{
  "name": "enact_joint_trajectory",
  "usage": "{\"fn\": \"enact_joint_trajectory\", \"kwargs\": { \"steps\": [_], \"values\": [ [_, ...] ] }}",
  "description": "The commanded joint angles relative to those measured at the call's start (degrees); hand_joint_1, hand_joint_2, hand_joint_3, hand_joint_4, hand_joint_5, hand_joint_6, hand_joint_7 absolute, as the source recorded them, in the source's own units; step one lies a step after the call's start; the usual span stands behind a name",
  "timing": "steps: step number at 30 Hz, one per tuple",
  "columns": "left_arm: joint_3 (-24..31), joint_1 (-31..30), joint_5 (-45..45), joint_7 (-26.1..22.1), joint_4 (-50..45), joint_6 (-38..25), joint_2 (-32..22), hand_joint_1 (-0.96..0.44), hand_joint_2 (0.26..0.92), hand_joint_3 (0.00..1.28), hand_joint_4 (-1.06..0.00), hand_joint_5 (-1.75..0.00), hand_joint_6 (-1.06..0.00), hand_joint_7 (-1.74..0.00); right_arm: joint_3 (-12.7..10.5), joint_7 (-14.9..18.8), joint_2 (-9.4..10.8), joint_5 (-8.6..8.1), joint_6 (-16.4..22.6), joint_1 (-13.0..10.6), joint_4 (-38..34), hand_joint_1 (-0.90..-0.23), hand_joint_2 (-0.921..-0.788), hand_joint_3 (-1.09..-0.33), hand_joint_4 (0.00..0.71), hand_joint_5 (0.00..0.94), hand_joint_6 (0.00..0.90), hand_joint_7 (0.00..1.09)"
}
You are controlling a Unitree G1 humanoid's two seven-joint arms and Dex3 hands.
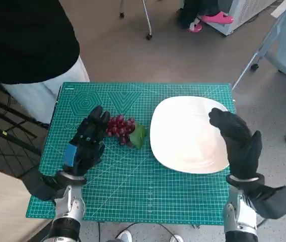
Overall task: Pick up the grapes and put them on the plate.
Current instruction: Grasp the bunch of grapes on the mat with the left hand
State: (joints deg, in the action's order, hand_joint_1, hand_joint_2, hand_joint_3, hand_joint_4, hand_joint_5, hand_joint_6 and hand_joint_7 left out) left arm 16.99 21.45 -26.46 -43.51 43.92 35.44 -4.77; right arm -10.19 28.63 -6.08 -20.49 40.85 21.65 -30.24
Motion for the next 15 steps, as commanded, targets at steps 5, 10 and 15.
{"fn": "enact_joint_trajectory", "kwargs": {
  "steps": [5,10,15],
  "values": [
    [0.04,0.73,0.62,-0.28,0.0,0.03,-1.22,-0.61,0.921,0.32,-0.15,0.0,-0.33,0.0,-0.16,-0.21,0.76,0.0,-0.64,-0.94,-0.19,-0.619,-0.921,-0.86,0.393,0.002,0.096,0.46],
    [-0.2,1.91,2.78,1.65,-0.8,0.8,-3.06,-0.63,0.921,0.25,-0.13,0.0,-0.33,0.0,-0.2,-0.36,0.88,0.21,-0.61,-1.01,-0.15,-0.621,-0.921,-0.862,0.393,0.002,0.096,0.46],
    [-2.52,3.62,16.99,11.39,-1.14,7.63,-8.85,-0.62,0.918,0.08,-0.05,0.0,-0.3,0.0,-0.23,-0.54,0.92,0.41,-0.77,-1.02,0.04,-0.623,-0.921,-0.862,0.394,0.002,0.098,0.46]
  ]
}}
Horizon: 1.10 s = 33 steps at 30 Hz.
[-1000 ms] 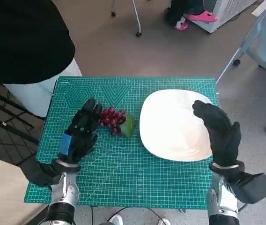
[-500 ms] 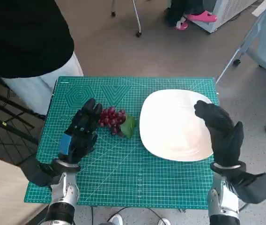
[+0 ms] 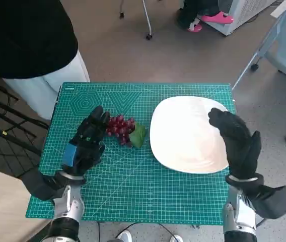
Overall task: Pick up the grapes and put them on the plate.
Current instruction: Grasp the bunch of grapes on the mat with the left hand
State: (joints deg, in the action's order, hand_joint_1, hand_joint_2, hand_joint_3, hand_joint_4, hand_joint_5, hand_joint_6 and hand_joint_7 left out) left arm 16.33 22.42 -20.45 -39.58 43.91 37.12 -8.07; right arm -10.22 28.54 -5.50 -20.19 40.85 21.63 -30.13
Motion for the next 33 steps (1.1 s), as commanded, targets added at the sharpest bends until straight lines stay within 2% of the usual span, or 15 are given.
{"fn": "enact_joint_trajectory", "kwargs": {
  "steps": [1,3,5,9,16,23,33],
  "values": [
    [-2.74,2.76,16.25,11.05,-1.88,7.07,-7.41,-0.62,0.915,0.07,-0.04,0.0,-0.29,0.0,-0.2,-0.46,0.34,0.11,-0.81,-0.98,-0.07,-0.624,-0.921,-0.862,0.394,0.002,0.099,0.46],
    [-4.59,2.74,27.05,18.17,-4.71,7.04,-11.25,-0.61,0.906,0.04,-0.02,0.0,-0.25,0.0,-0.23,-0.51,0.34,0.14,-0.87,-0.89,-0.13,-0.624,-0.921,-0.862,0.394,0.002,0.099,0.46],
    [-6.18,2.77,34.77,22.86,-7.77,4.88,-14.22,-0.59,0.892,0.02,-0.01,0.0,-0.2,0.0,-0.22,-0.63,0.35,0.25,-0.9,-0.83,-0.16,-0.624,-0.921,-0.862,0.396,0.003,0.099,0.46],
    [-8.91,3.23,43.19,26.24,-13.72,-3.65,-17.34,-0.5,0.842,0.01,0.0,0.0,-0.13,0.0,-0.17,-0.79,0.43,0.39,-0.96,-0.72,-0.16,-0.625,-0.921,-0.862,0.399,0.004,0.101,0.46],
    [-12.76,4.8,51.56,26.78,-21.68,-19.1,-17.92,-0.26,0.75,0.0,0.0,0.0,-0.14,-0.01,-0.1,-0.85,0.63,0.42,-0.94,-0.59,-0.38,-0.624,-0.921,-0.864,0.403,0.006,0.106,0.47],
    [-17.39,6.21,58.05,25.26,-27.1,-31.7,-17.5,-0.18,0.72,0.0,0.0,0.0,-0.16,-0.01,-0.19,-0.86,0.66,0.34,-0.9,-0.44,-0.69,-0.623,-0.921,-0.862,0.404,0.006,0.11,0.47],
    [-24.23,9.23,60.4,20.89,-27.73,-41.03,-18.28,-0.09,0.704,0.0,0.0,0.0,-0.17,-0.01,-0.25,-0.99,0.82,0.41,-0.8,-0.65,-0.44,-0.623,-0.921,-0.86,0.406,0.006,0.113,0.47]
  ]
}}
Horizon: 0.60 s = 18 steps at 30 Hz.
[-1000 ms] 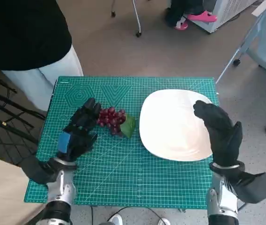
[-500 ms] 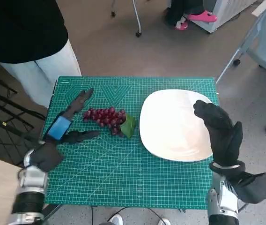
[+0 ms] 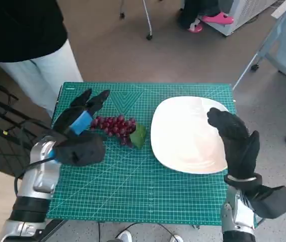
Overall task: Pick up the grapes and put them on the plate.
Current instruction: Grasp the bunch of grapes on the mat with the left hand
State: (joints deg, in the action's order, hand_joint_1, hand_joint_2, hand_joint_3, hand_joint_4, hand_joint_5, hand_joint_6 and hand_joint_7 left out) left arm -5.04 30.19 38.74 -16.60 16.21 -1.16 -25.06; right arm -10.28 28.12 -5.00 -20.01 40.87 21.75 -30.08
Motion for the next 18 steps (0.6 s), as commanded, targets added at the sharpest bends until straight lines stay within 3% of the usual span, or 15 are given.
{"fn": "enact_joint_trajectory", "kwargs": {
  "steps": [1,12,18],
  "values": [
    [-3.53,1.84,1.32,-2.54,0.32,-3.2,-1.41,-0.08,0.704,0.0,0.0,0.0,-0.17,-0.01,-0.2,-0.57,0.31,0.22,-0.81,-0.76,-0.47,-0.623,-0.921,-0.86,0.407,0.006,0.113,0.47],
    [-7.1,3.6,0.94,-4.13,1.69,-5.53,-2.38,-0.07,0.706,0.0,0.0,0.0,-0.18,0.0,-0.3,-0.51,0.29,0.19,-0.74,-0.72,-0.58,-0.622,-0.921,-0.86,0.412,0.008,0.115,0.47],
    [-13.08,8.73,3.4,-8.4,7.41,-7.16,-1.26,-0.11,0.709,0.0,0.0,0.0,-0.16,0.0,-0.39,-0.37,0.29,0.33,-0.54,-0.75,-0.75,-0.61,-0.921,-0.866,0.414,0.008,0.117,0.47]
  ]
}}
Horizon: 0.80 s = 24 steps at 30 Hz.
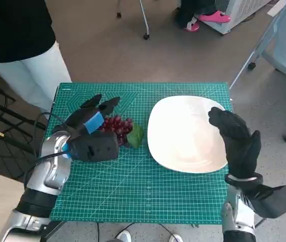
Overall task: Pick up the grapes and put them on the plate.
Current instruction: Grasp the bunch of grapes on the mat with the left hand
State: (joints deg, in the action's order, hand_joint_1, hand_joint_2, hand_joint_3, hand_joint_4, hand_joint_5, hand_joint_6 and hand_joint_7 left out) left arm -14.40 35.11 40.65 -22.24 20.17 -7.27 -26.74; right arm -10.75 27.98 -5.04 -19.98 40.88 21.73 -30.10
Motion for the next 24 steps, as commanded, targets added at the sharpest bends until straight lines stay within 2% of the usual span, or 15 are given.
{"fn": "enact_joint_trajectory", "kwargs": {
  "steps": [1,14,24],
  "values": [
    [-4.39,4.47,1.61,-3.21,4.19,-1.28,0.63,-0.11,0.71,0.0,0.0,0.0,-0.16,0.0,0.05,-0.21,0.31,0.29,-0.57,-0.71,-0.77,-0.609,-0.921,-0.867,0.414,0.008,0.117,0.47],
    [-8.47,10.45,0.13,-4.76,15.24,-1.04,2.88,-0.12,0.708,0.0,0.0,0.0,-0.15,0.0,-0.23,0.72,-0.04,-0.31,-0.86,-0.3,-1.48,-0.606,-0.921,-0.869,0.414,0.007,0.118,0.47],
    [-11.0,17.93,-0.61,-1.91,31.48,0.92,6.45,-0.13,0.707,0.0,0.0,0.0,-0.14,0.0,-0.56,1.32,-0.3,-0.55,-0.96,0.46,-2.35,-0.605,-0.921,-0.87,0.414,0.006,0.118,0.47]
  ]
}}
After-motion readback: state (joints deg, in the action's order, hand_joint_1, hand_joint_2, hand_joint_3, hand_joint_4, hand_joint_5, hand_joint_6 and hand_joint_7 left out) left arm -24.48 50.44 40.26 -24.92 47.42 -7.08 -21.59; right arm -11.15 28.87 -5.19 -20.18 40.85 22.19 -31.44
